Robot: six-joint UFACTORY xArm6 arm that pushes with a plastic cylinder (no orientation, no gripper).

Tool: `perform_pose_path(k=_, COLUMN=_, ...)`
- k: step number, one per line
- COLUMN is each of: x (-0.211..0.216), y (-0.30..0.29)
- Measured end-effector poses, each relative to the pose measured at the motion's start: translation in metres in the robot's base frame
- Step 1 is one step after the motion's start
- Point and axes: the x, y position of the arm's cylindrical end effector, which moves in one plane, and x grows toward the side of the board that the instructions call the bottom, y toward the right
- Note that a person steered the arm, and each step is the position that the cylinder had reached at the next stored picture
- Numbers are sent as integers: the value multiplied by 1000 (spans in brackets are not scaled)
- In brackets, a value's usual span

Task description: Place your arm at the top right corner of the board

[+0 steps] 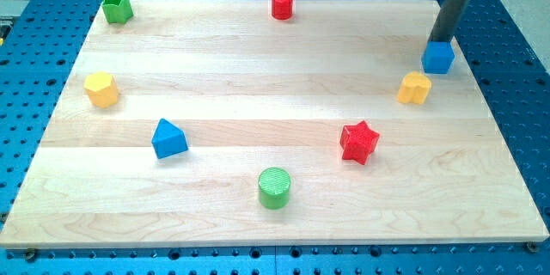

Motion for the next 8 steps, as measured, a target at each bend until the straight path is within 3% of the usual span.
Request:
perform_pose_path(k=2, x=-44, y=70)
perform_pose_path(k=4, x=-113, y=16)
perform_pose_path(k=8, x=-113, y=19)
